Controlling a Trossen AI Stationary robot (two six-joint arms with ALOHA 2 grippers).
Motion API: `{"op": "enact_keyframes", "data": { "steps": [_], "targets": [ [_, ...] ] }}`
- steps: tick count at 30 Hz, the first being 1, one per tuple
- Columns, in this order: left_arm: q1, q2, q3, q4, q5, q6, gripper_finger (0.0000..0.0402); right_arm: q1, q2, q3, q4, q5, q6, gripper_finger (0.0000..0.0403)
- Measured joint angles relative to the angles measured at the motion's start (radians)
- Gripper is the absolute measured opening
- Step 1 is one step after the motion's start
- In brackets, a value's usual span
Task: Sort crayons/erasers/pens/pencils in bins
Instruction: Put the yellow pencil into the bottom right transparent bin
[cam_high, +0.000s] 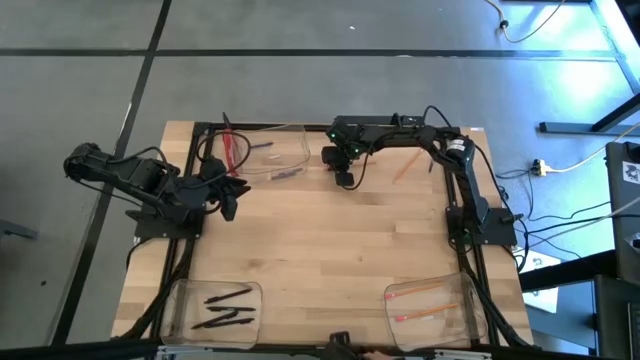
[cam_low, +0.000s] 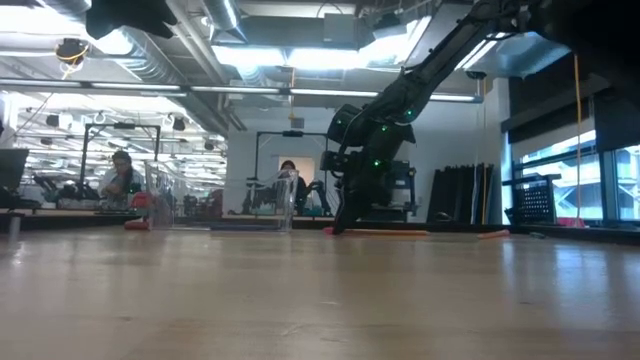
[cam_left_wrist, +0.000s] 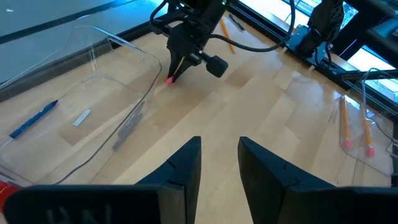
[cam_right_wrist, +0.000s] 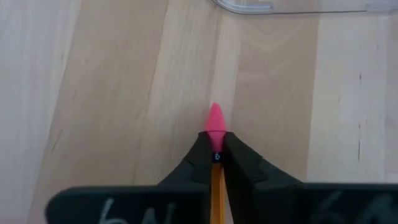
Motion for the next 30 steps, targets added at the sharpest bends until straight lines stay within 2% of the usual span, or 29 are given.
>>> {"op": "enact_keyframes", "data": {
  "steps": [4, 8, 15, 21, 27, 30],
  "targets": [
    [0.000, 0.000, 0.000, 0.000, 0.000, 0.000, 0.0097, 0.013, 0.000, 0.000, -0.010, 0.008, 0.011, 0.0020],
    [0.000, 0.000, 0.000, 0.000, 0.000, 0.000, 0.0097, 0.020, 0.001, 0.040, -0.069, 0.017, 0.087, 0.0022],
    [0.000, 0.000, 0.000, 0.000, 0.000, -0.002, 0.0097, 0.037, 0.012, 0.189, -0.266, 0.046, 0.204, 0.0025],
    [0.000, 0.000, 0.000, 0.000, 0.000, 0.000, 0.0097, 0.056, 0.009, 0.322, -0.433, 0.055, 0.240, 0.0027],
    [0.000, 0.000, 0.000, 0.000, -0.027, 0.001, 0.0097, 0.113, 0.009, 0.466, -0.573, 0.053, 0.300, 0.0027],
    [0.000, 0.000, 0.000, 0.000, -0.026, 0.007, 0.0097, 0.152, 0.006, 0.536, -0.648, 0.091, 0.321, 0.0028]
  ]
}}
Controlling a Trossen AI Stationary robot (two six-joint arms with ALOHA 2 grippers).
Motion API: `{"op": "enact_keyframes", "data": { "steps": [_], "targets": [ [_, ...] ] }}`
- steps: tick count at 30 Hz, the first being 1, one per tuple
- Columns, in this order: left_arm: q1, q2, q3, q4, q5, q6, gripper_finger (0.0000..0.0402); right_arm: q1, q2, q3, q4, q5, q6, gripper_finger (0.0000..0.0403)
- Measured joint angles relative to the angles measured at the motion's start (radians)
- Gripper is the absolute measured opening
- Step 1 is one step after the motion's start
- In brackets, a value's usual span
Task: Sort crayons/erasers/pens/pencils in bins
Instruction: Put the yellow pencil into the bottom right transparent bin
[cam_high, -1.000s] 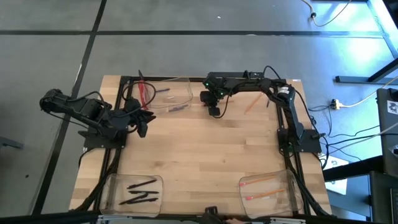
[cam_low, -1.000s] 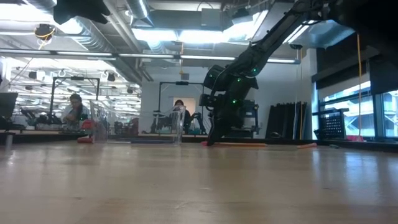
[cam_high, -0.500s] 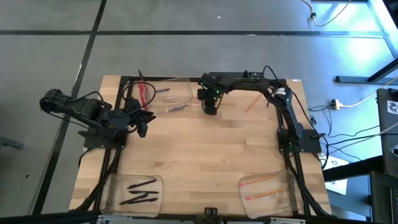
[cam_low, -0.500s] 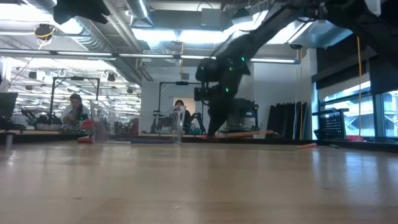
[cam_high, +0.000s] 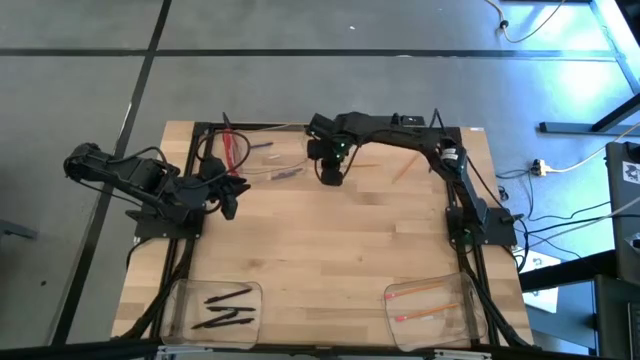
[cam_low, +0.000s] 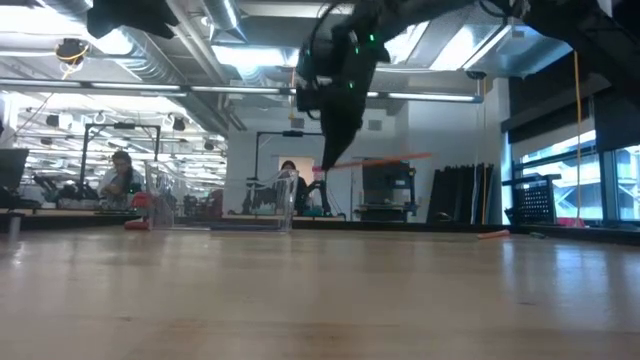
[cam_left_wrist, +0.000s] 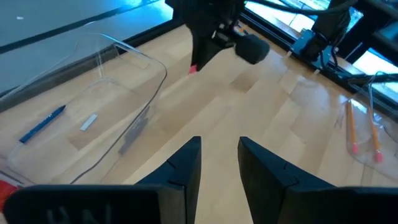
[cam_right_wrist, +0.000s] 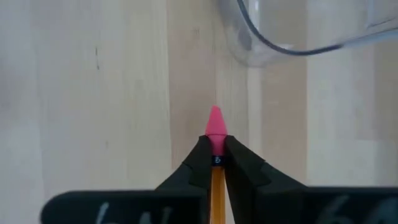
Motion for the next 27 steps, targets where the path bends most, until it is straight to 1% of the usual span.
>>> {"op": "enact_keyframes", "data": {
  "steps": [3, 8, 17, 19, 21, 24, 27],
  "targets": [
    [0.000, 0.000, 0.000, 0.000, 0.002, 0.033, 0.0097, 0.048, 0.000, 0.058, -0.070, 0.035, 0.018, 0.0029],
    [0.000, 0.000, 0.000, 0.000, 0.004, 0.046, 0.0097, 0.126, -0.002, 0.151, -0.175, 0.034, 0.061, 0.0030],
    [0.000, 0.000, 0.000, 0.000, 0.005, 0.054, 0.0097, 0.265, -0.002, 0.323, -0.312, 0.035, 0.192, 0.0030],
    [-0.002, 0.000, 0.000, 0.001, 0.012, 0.113, 0.0097, 0.293, -0.002, 0.366, -0.360, 0.035, 0.218, 0.0031],
    [-0.008, 0.000, 0.000, 0.001, 0.054, 0.206, 0.0097, 0.319, -0.003, 0.408, -0.419, 0.036, 0.252, 0.0031],
    [-0.013, 0.006, 0.000, 0.015, 0.120, 0.338, 0.0097, 0.353, -0.048, 0.379, -0.440, 0.043, 0.319, 0.0031],
    [-0.012, 0.006, 0.000, 0.028, 0.173, 0.452, 0.0097, 0.390, -0.087, 0.372, -0.479, 0.088, 0.406, 0.0031]
  ]
}}
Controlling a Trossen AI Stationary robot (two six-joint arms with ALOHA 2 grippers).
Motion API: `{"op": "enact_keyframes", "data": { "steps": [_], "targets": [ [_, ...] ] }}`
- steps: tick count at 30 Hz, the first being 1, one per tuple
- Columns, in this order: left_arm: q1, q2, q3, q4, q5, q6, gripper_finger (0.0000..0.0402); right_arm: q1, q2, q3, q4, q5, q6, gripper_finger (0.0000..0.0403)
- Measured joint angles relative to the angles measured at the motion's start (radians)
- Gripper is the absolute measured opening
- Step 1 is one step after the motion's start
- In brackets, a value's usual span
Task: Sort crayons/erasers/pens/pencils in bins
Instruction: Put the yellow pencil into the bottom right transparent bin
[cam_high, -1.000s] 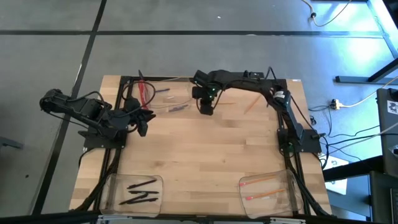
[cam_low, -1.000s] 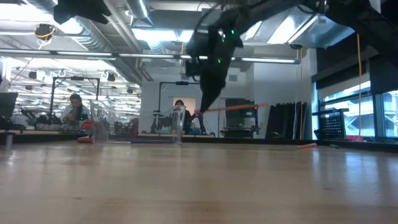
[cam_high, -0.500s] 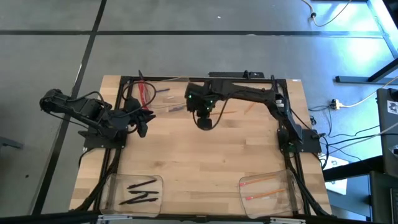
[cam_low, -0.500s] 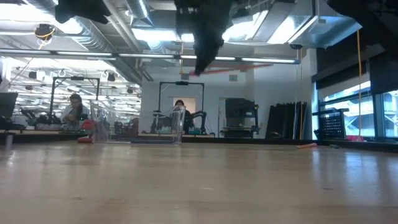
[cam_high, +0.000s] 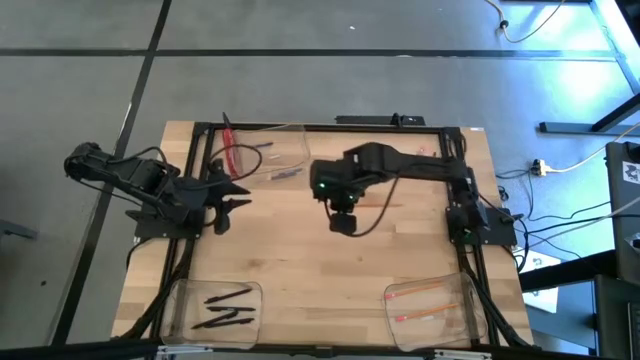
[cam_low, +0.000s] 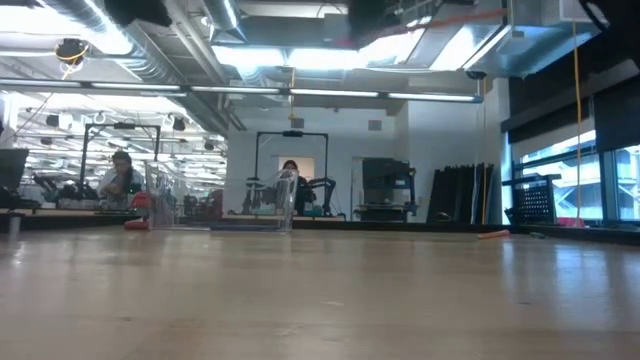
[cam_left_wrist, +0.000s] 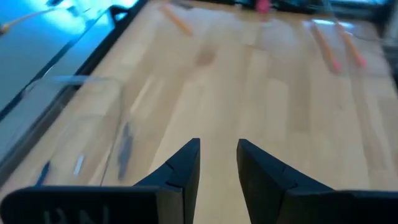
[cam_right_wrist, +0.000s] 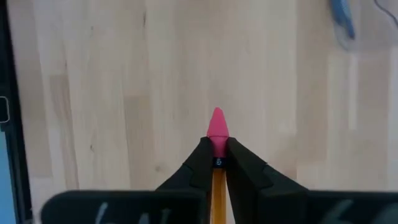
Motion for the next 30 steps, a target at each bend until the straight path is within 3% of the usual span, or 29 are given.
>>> {"op": "enact_keyframes", "data": {
  "steps": [9, 15, 23, 30],
  "targets": [
    [0.000, 0.000, 0.000, 0.222, 0.269, 0.325, 0.0097, 0.155, -0.110, 0.000, -0.056, 0.119, 0.233, 0.0031],
    [0.000, 0.011, 0.000, 0.368, 0.449, 0.388, 0.0097, 0.280, -0.157, 0.000, -0.056, 0.185, 0.326, 0.0031],
    [0.000, 0.057, 0.001, 0.414, 0.465, 0.371, 0.0097, 0.432, -0.168, -0.029, -0.054, 0.214, 0.416, 0.0031],
    [0.000, 0.151, 0.000, 0.567, 0.471, 0.372, 0.0097, 0.591, -0.265, -0.275, -0.040, 0.266, 0.633, 0.0031]
  ]
}}
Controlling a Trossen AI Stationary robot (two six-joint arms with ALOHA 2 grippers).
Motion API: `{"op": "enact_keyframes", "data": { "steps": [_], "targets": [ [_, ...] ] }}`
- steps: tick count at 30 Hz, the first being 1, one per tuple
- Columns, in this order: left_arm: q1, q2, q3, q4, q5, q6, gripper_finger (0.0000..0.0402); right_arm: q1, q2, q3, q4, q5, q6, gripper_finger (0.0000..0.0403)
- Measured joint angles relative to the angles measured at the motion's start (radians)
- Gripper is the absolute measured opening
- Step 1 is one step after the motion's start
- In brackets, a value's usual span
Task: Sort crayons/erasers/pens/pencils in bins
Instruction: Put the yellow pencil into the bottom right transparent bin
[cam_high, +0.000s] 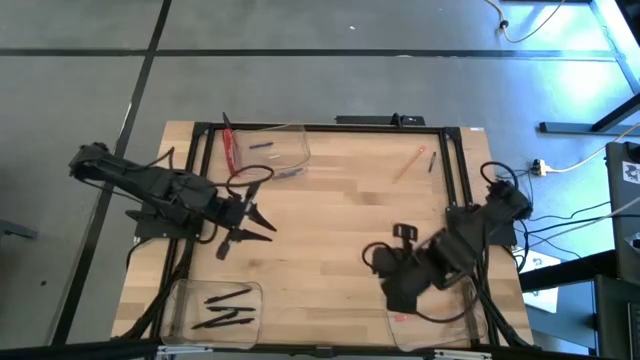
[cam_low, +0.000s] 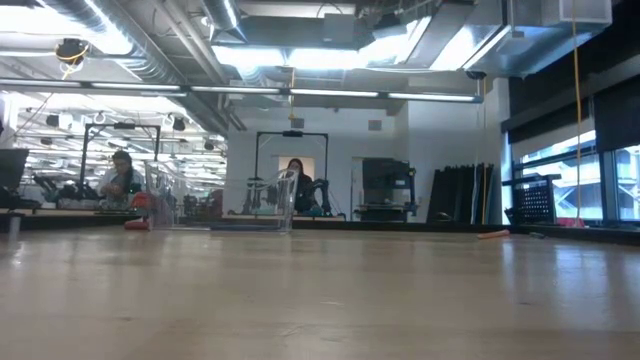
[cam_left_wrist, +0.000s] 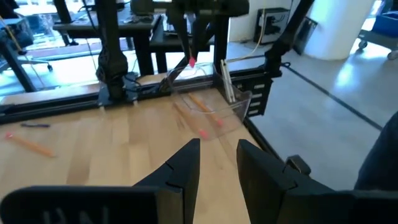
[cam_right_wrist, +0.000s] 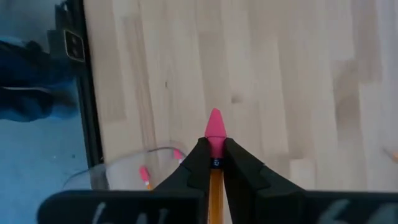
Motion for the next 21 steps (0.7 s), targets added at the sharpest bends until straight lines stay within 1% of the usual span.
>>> {"op": "enact_keyframes", "data": {
  "steps": [3, 6, 12, 16, 18, 21],
  "targets": [
    [0.000, 0.045, 0.000, 0.053, 0.021, -0.001, 0.0097, 0.051, -0.028, -0.094, 0.027, 0.000, 0.079, 0.0031],
    [0.000, 0.087, 0.000, 0.105, 0.041, -0.001, 0.0097, 0.104, -0.050, -0.178, 0.052, -0.020, 0.107, 0.0031],
    [0.000, 0.148, 0.000, 0.205, 0.049, -0.002, 0.0097, 0.192, -0.071, -0.344, 0.219, -0.032, 0.072, 0.0031],
    [-0.010, 0.181, 0.000, 0.274, 0.050, -0.001, 0.0097, 0.226, -0.071, -0.456, 0.346, -0.032, 0.020, 0.0031],
    [-0.019, 0.194, 0.000, 0.285, 0.050, 0.000, 0.0097, 0.236, -0.071, -0.504, 0.387, -0.037, 0.017, 0.0031],
    [-0.037, 0.209, 0.000, 0.288, 0.050, -0.001, 0.0097, 0.246, -0.071, -0.568, 0.436, -0.078, 0.032, 0.0031]
  ]
}}
